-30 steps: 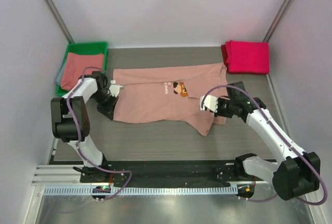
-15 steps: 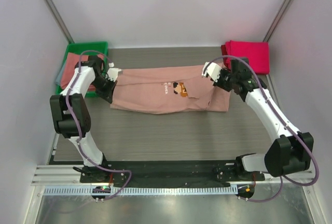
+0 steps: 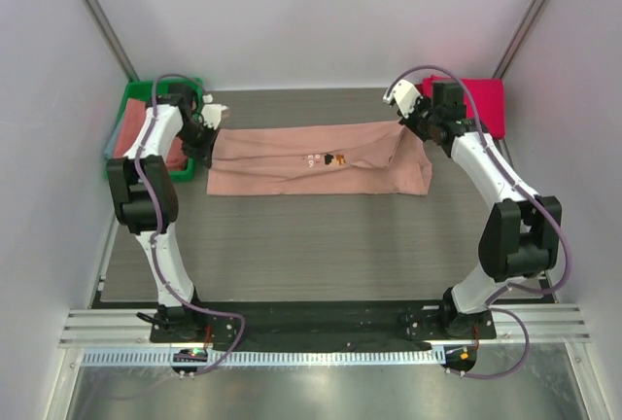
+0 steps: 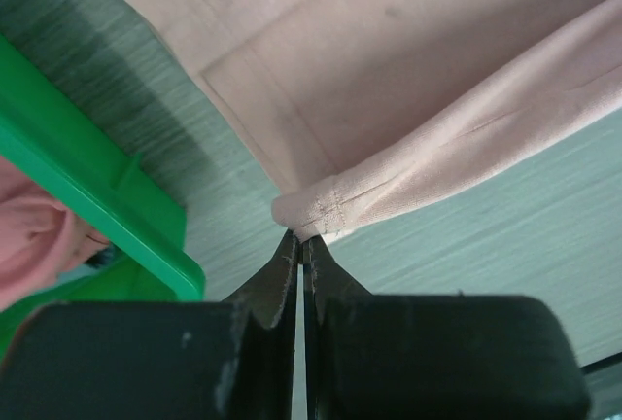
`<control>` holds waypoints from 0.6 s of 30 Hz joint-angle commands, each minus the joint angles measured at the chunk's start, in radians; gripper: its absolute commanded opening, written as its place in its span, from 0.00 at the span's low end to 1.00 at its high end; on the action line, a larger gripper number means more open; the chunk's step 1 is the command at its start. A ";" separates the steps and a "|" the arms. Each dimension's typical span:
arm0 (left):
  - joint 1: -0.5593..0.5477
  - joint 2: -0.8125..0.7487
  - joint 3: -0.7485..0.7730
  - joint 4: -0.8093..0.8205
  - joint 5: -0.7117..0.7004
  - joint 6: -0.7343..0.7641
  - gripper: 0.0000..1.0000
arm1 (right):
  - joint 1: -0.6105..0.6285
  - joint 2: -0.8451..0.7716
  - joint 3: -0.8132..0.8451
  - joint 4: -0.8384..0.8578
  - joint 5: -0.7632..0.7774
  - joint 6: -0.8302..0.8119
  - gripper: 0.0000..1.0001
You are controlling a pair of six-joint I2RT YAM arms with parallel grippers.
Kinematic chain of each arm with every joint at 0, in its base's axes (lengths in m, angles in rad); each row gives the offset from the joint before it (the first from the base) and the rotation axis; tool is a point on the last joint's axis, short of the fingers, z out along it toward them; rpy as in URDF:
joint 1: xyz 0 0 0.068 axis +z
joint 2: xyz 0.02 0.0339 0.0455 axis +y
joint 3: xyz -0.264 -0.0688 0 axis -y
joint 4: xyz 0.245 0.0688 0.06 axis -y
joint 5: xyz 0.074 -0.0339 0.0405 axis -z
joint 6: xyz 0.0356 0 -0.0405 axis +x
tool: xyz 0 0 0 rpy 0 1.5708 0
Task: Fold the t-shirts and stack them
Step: Fold the tshirt
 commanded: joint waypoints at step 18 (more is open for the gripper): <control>0.009 0.212 0.302 0.032 -0.069 -0.081 0.00 | -0.013 0.336 0.301 0.175 0.028 0.095 0.01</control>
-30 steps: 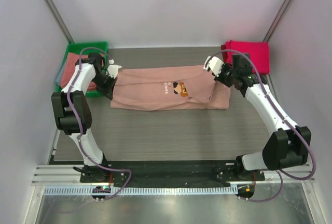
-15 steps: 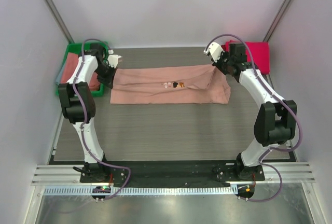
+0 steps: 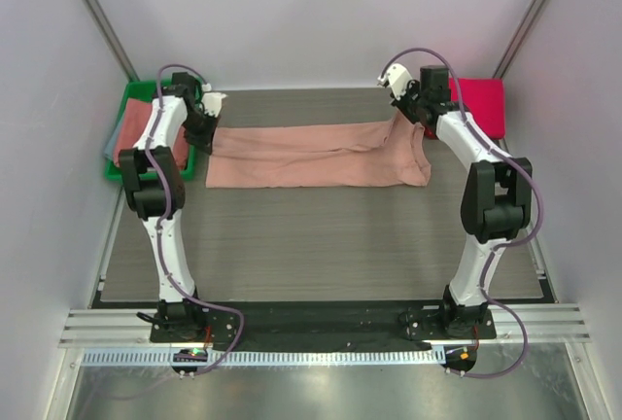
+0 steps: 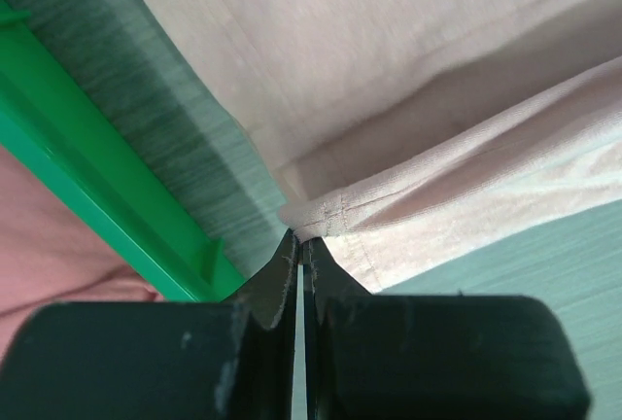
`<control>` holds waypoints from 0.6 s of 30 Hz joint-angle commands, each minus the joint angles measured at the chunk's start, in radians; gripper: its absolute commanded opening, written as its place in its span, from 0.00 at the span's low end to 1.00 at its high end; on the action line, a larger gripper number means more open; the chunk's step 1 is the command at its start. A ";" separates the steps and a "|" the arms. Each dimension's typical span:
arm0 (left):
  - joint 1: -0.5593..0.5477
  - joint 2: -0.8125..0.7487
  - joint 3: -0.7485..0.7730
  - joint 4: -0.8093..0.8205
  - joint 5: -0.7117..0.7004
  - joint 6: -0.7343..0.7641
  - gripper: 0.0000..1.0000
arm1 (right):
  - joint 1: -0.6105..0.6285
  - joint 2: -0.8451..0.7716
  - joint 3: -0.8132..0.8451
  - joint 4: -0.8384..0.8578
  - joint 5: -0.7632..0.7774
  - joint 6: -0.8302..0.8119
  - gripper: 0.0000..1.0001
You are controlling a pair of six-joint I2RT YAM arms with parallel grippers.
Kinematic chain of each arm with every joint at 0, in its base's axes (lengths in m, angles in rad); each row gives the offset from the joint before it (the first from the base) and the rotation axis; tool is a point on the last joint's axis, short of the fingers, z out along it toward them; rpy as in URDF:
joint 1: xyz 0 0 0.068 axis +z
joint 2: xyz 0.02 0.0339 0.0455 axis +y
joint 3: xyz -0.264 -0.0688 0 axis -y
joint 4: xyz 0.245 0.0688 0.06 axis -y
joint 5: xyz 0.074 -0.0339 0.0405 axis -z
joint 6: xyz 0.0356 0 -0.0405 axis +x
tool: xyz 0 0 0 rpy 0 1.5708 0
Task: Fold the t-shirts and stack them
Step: Fold the tshirt
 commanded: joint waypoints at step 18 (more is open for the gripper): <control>-0.141 -0.074 -0.047 0.053 -0.060 -0.042 0.36 | 0.023 0.078 0.156 -0.266 -0.262 0.176 0.39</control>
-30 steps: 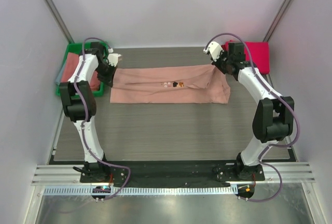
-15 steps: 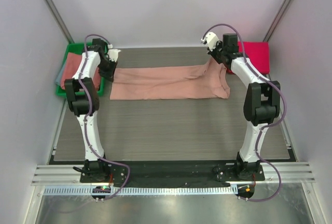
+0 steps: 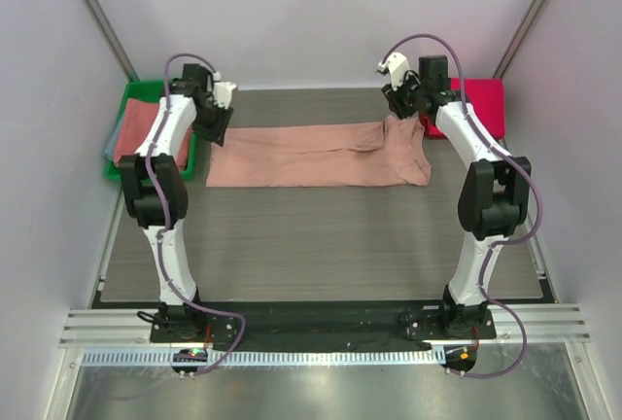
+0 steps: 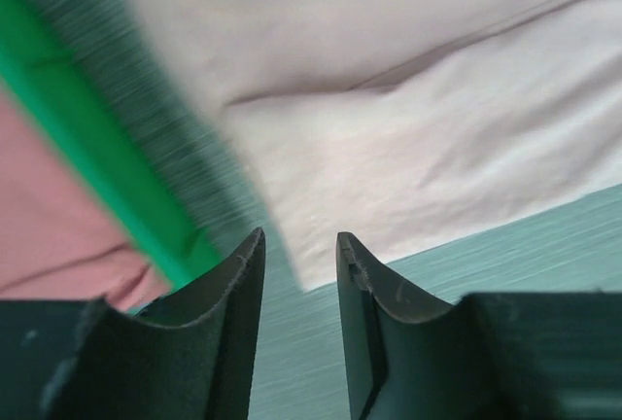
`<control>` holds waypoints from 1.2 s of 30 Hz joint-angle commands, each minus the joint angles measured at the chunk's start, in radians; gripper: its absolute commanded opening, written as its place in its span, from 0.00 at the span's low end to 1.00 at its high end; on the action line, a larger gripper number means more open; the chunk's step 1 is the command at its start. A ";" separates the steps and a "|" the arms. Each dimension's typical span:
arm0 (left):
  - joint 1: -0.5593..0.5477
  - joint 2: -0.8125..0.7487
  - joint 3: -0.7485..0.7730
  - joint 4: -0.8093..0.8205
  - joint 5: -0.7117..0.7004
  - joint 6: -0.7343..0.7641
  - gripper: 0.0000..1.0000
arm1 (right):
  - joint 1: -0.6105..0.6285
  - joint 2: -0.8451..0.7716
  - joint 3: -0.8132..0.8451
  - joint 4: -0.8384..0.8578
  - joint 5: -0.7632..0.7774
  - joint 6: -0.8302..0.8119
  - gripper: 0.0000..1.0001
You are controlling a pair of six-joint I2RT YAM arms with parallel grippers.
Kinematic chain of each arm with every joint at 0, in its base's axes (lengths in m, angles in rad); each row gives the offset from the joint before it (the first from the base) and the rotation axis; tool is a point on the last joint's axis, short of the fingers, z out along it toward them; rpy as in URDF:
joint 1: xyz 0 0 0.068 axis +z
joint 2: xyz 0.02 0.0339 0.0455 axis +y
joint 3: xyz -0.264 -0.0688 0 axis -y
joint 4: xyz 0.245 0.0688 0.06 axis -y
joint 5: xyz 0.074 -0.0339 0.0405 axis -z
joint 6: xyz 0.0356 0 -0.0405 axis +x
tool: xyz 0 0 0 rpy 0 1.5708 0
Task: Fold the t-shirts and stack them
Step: Fold the tshirt
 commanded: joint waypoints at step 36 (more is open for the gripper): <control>-0.055 0.213 0.003 -0.031 -0.050 0.018 0.34 | 0.021 0.285 0.279 -0.420 -0.178 -0.082 0.07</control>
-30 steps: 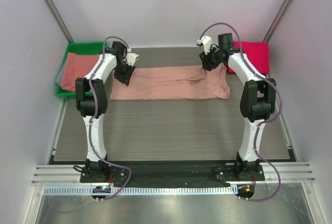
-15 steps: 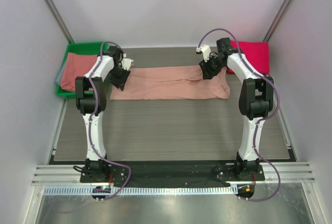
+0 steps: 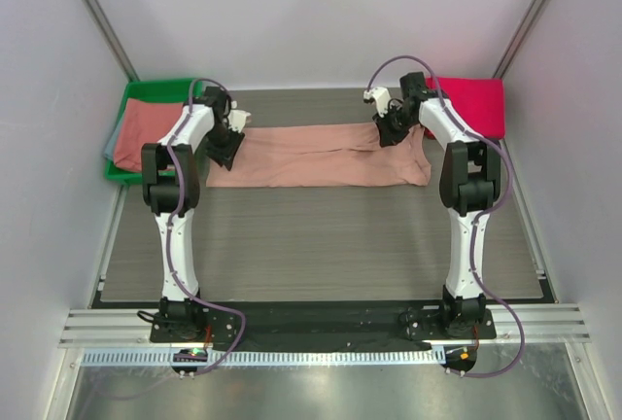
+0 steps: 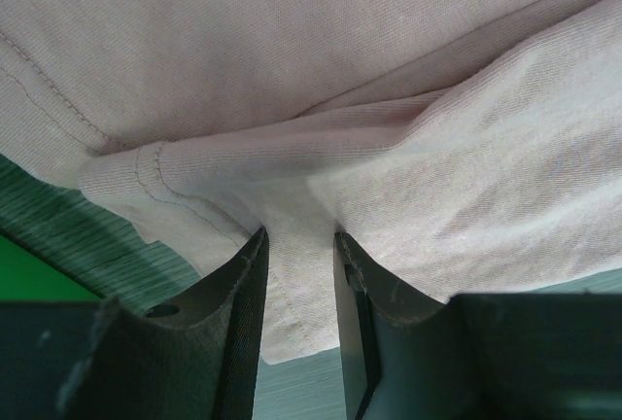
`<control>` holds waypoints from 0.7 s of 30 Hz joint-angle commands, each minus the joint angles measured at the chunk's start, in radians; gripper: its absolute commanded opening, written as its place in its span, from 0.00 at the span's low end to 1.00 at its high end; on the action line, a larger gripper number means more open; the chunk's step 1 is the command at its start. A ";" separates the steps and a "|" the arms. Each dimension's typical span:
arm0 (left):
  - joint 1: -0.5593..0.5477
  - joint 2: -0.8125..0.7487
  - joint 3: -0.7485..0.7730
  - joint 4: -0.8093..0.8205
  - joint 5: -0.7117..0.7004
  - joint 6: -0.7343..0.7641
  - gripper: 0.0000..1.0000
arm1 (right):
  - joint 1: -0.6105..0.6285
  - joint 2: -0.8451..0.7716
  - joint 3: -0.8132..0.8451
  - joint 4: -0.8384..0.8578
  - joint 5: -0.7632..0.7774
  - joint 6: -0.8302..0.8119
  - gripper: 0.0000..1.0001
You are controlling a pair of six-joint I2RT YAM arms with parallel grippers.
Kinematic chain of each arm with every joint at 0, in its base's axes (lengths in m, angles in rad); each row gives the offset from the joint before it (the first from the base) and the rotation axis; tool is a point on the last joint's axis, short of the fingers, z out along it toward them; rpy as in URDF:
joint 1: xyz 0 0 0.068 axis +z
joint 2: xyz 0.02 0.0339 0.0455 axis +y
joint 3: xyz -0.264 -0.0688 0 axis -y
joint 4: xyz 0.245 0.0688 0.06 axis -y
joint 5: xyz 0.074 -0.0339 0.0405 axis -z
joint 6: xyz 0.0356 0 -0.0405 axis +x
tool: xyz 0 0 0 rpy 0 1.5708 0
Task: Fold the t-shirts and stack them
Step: Fold the tshirt
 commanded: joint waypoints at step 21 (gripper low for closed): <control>-0.035 -0.358 -0.246 -0.080 -0.030 0.472 0.47 | 0.051 -0.254 -0.092 0.315 0.175 0.155 0.43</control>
